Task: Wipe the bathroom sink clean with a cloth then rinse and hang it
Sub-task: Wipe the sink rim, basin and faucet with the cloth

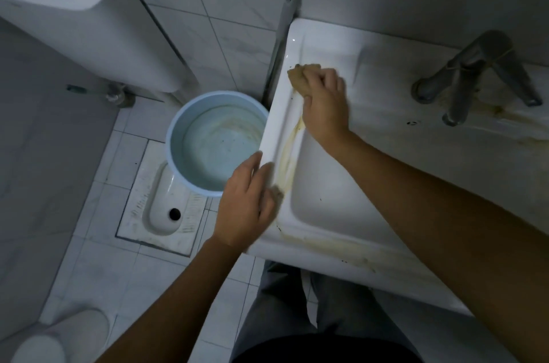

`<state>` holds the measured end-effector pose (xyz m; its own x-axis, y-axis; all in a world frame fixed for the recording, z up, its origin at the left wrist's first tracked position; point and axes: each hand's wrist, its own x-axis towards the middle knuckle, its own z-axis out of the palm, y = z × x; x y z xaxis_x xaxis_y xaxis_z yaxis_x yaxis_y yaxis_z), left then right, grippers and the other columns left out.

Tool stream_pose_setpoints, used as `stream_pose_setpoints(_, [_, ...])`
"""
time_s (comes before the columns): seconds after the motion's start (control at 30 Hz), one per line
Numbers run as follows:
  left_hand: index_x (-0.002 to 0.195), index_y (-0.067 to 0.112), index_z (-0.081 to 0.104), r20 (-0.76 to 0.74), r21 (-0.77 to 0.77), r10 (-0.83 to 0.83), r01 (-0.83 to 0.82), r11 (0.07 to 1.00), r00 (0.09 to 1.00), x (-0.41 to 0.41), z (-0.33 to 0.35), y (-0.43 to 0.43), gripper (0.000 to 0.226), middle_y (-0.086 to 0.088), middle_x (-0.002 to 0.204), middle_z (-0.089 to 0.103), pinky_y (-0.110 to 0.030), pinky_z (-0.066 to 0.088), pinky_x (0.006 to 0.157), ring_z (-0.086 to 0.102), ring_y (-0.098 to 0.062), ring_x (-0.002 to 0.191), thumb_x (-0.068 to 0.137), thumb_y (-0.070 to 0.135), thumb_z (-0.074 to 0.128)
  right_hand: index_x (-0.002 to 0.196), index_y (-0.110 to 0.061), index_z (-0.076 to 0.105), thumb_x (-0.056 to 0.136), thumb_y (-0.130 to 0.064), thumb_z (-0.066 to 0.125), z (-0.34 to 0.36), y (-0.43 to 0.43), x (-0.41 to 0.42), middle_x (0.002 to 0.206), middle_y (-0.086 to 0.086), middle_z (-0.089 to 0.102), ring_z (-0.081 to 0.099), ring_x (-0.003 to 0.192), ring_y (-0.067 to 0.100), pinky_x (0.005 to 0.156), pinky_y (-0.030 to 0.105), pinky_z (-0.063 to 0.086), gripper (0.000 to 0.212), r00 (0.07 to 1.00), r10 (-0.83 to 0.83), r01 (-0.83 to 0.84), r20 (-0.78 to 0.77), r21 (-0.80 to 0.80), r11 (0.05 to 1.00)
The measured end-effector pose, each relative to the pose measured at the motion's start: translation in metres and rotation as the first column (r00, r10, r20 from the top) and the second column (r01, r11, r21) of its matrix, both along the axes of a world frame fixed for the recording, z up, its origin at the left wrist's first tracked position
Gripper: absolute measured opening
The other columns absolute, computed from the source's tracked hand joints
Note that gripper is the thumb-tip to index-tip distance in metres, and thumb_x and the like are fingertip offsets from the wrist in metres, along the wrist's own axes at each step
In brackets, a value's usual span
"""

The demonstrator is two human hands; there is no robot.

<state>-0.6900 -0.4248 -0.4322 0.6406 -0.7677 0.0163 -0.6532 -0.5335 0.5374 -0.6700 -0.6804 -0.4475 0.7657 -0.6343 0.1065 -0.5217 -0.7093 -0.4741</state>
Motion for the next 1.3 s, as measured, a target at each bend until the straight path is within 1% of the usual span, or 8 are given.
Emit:
stream_pose_setpoints(0.13, [0.148,0.006,0.046,-0.027,0.024,-0.059,0.06,0.998,0.998,-0.018,-0.007,0.017,0.058,-0.015,0.162,0.033,-0.05,0.036,0.119,0.034,-0.03,0.149,0.098,0.033,0.058,0.139,-0.018,0.051,0.081,0.001,0.058,0.0,0.03,-0.007,0.13,0.013,0.048,0.046,0.12,0.033,0.104,0.044,0.045,0.062,0.998,-0.057,0.051,0.038,0.139,0.989])
stream_pose_setpoints(0.3, [0.149,0.005,0.045,-0.043,0.014,-0.066,0.066,0.998,0.997,-0.016,-0.011,0.017,0.061,-0.017,0.162,0.032,-0.053,0.036,0.117,0.033,-0.032,0.149,0.095,0.028,0.061,0.139,-0.022,0.051,0.087,-0.006,0.057,0.003,0.049,-0.065,0.135,0.002,0.044,0.045,0.122,0.024,0.097,0.034,0.049,0.055,0.978,0.206,-0.208,0.031,0.205,0.956])
stream_pose_setpoints(0.4, [0.148,0.004,0.045,-0.033,0.003,-0.07,0.07,0.998,0.997,-0.015,-0.012,0.017,0.06,-0.018,0.161,0.034,-0.054,0.036,0.117,0.034,-0.033,0.149,0.094,0.025,0.06,0.134,-0.022,0.056,0.086,-0.005,0.056,0.006,0.033,-0.075,0.128,-0.001,0.049,0.049,0.118,0.02,0.094,0.038,0.052,0.051,0.956,0.289,-0.292,0.047,0.197,0.936])
stream_pose_setpoints(0.63, [0.149,0.006,0.044,-0.029,0.029,-0.061,0.062,0.998,0.998,-0.017,-0.011,0.018,0.059,-0.015,0.163,0.031,-0.046,0.03,0.123,0.03,-0.03,0.151,0.094,0.027,0.053,0.137,-0.018,0.054,0.088,-0.006,0.058,0.015,-0.016,0.006,0.127,0.009,0.051,0.051,0.119,0.023,0.102,0.032,0.047,0.051,0.986,-0.042,0.016,0.162,0.161,0.987])
stream_pose_setpoints(0.73, [0.15,0.007,0.044,-0.031,0.046,-0.052,0.053,0.997,0.998,-0.017,-0.011,0.017,0.059,-0.015,0.163,0.031,-0.045,0.029,0.124,0.03,-0.03,0.151,0.096,0.031,0.049,0.136,-0.019,0.058,0.086,-0.003,0.058,0.014,-0.003,0.034,0.131,0.008,0.049,0.047,0.123,0.025,0.106,0.033,0.044,0.052,0.989,0.01,-0.03,0.145,0.133,0.991])
stream_pose_setpoints(0.9, [0.149,0.007,0.045,-0.031,0.035,-0.043,0.044,0.998,0.999,-0.018,-0.011,0.018,0.06,-0.014,0.163,0.032,-0.046,0.03,0.123,0.031,-0.029,0.151,0.093,0.025,0.057,0.112,-0.019,0.07,0.076,0.004,0.048,0.014,0.026,0.018,0.119,0.007,0.055,0.047,0.108,0.028,0.09,0.032,0.045,0.048,0.971,0.21,-0.214,0.117,0.025,0.976])
stream_pose_setpoints(1.1, [0.148,0.007,0.046,-0.036,0.016,-0.044,0.045,0.999,0.998,-0.018,-0.012,0.018,0.059,-0.015,0.162,0.033,-0.049,0.034,0.12,0.033,-0.031,0.15,0.092,0.024,0.055,0.136,-0.022,0.056,0.09,-0.007,0.055,0.006,0.029,-0.041,0.128,0.004,0.048,0.047,0.118,0.022,0.087,0.028,0.049,0.049,0.978,0.205,-0.209,0.046,0.104,0.972])
stream_pose_setpoints(1.3, [0.148,0.006,0.047,-0.038,-0.003,-0.042,0.042,0.999,0.998,-0.018,-0.013,0.019,0.057,-0.016,0.162,0.034,-0.049,0.033,0.121,0.033,-0.03,0.15,0.094,0.026,0.05,0.131,-0.019,0.059,0.088,-0.006,0.059,-0.009,-0.017,-0.042,0.127,0.01,0.048,0.047,0.118,0.027,0.087,0.038,0.055,0.045,0.994,0.106,-0.106,-0.023,0.018,0.994])
